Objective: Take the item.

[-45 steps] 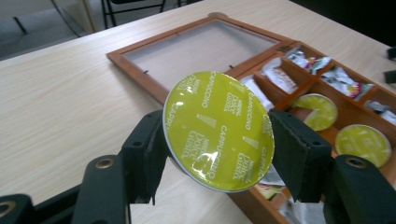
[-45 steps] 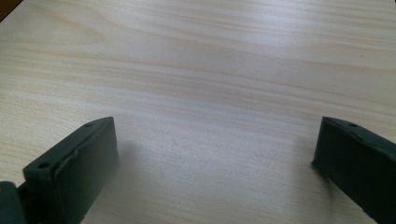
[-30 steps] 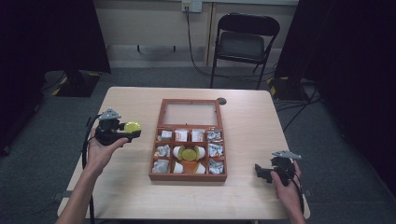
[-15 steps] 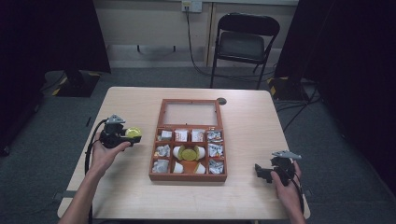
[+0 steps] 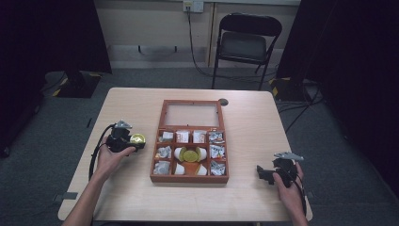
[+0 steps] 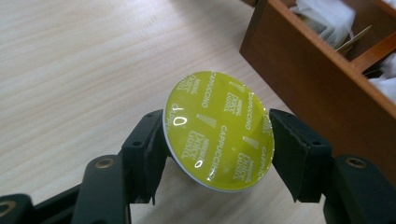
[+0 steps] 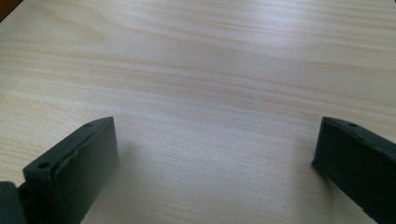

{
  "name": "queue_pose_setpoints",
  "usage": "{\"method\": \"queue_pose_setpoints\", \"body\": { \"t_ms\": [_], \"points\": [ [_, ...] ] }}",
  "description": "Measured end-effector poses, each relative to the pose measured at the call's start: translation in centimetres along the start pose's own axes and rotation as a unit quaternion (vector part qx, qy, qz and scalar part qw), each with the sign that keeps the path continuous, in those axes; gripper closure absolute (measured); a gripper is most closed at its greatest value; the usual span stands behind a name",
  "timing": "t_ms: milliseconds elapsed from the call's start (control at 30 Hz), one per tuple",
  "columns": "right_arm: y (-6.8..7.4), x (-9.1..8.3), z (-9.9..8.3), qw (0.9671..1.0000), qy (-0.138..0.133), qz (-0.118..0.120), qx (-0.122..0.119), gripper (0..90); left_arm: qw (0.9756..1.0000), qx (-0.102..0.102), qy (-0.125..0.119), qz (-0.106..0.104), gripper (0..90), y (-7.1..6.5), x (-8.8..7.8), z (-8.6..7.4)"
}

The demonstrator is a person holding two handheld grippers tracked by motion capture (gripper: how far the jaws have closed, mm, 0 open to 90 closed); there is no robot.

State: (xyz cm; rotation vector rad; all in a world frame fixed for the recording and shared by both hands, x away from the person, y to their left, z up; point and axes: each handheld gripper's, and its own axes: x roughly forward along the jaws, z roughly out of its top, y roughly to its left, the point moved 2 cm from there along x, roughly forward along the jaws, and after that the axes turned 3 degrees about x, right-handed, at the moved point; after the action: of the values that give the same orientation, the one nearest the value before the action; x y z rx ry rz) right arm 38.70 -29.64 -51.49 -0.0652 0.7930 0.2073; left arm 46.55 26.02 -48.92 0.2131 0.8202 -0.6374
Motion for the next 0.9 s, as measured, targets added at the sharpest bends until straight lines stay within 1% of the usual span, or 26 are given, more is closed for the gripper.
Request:
{"method": "queue_pose_setpoints", "body": {
  "t_ms": [33, 133, 200, 233, 367, 433, 467, 500, 533, 567, 600, 667, 733, 800, 833, 900],
  "points": [
    [0.00, 0.00, 0.00, 1.0000, 0.000, 0.000, 0.000, 0.0, 1.0000, 0.002, 0.006, 0.003, 39.3, 0.02, 0.35, -0.14],
    [0.00, 0.00, 0.00, 1.0000, 0.000, 0.000, 0.000, 0.0, 0.9999, 0.001, 0.013, -0.001, 39.2, 0.09, 0.58, -0.32],
    [0.00, 0.00, 0.00, 1.0000, 0.000, 0.000, 0.000, 0.0, 0.9999, -0.002, 0.012, -0.002, 39.1, 0.13, 0.65, -0.40],
    [0.00, 0.00, 0.00, 1.0000, 0.000, 0.000, 0.000, 0.0, 0.9999, -0.011, 0.006, -0.005, 39.1, 0.27, 0.69, -0.50],
    [0.00, 0.00, 0.00, 1.0000, 0.000, 0.000, 0.000, 0.0, 0.9999, -0.010, 0.007, -0.007, 38.6, 0.39, 0.64, -0.54],
    [0.00, 0.00, 0.00, 1.0000, 0.000, 0.000, 0.000, 0.0, 0.9999, -0.010, 0.011, -0.005, 35.0, 0.41, 0.64, -0.55],
    [0.00, 0.00, 0.00, 1.0000, 0.000, 0.000, 0.000, 0.0, 0.9997, -0.014, 0.014, -0.013, 32.2, 0.46, 0.77, -0.64],
    [0.00, 0.00, 0.00, 1.0000, 0.000, 0.000, 0.000, 0.0, 0.9997, -0.010, 0.017, -0.011, 30.6, 0.55, 0.81, -0.68],
    [0.00, 0.00, 0.00, 1.0000, 0.000, 0.000, 0.000, 0.0, 0.9998, -0.012, 0.016, -0.005, 29.3, 0.55, 0.87, -0.71],
    [0.00, 0.00, 0.00, 1.0000, 0.000, 0.000, 0.000, 0.0, 0.9998, -0.013, 0.016, -0.005, 26.4, 0.64, 0.84, -0.71],
    [0.00, 0.00, 0.00, 1.0000, 0.000, 0.000, 0.000, 0.0, 0.9997, -0.018, 0.011, -0.007, 24.5, 0.67, 0.78, -0.71],
    [0.00, 0.00, 0.00, 1.0000, 0.000, 0.000, 0.000, 0.0, 0.9998, -0.016, 0.007, -0.006, 23.0, 0.74, 0.60, -0.66],
    [0.00, 0.00, 0.00, 1.0000, 0.000, 0.000, 0.000, 0.0, 0.9998, -0.018, -0.002, -0.006, 19.3, 0.76, 0.40, -0.59],
    [0.00, 0.00, 0.00, 1.0000, 0.000, 0.000, 0.000, 0.0, 0.9998, -0.019, -0.007, -0.009, 17.1, 0.77, 0.23, -0.51],
    [0.00, 0.00, 0.00, 1.0000, 0.000, 0.000, 0.000, 0.0, 0.9996, -0.022, -0.010, -0.015, 16.8, 0.80, 0.17, -0.50],
    [0.00, 0.00, 0.00, 1.0000, 0.000, 0.000, 0.000, 0.0, 0.9995, -0.023, -0.010, -0.018, 16.2, 0.81, 0.11, -0.50]
  ]
}}
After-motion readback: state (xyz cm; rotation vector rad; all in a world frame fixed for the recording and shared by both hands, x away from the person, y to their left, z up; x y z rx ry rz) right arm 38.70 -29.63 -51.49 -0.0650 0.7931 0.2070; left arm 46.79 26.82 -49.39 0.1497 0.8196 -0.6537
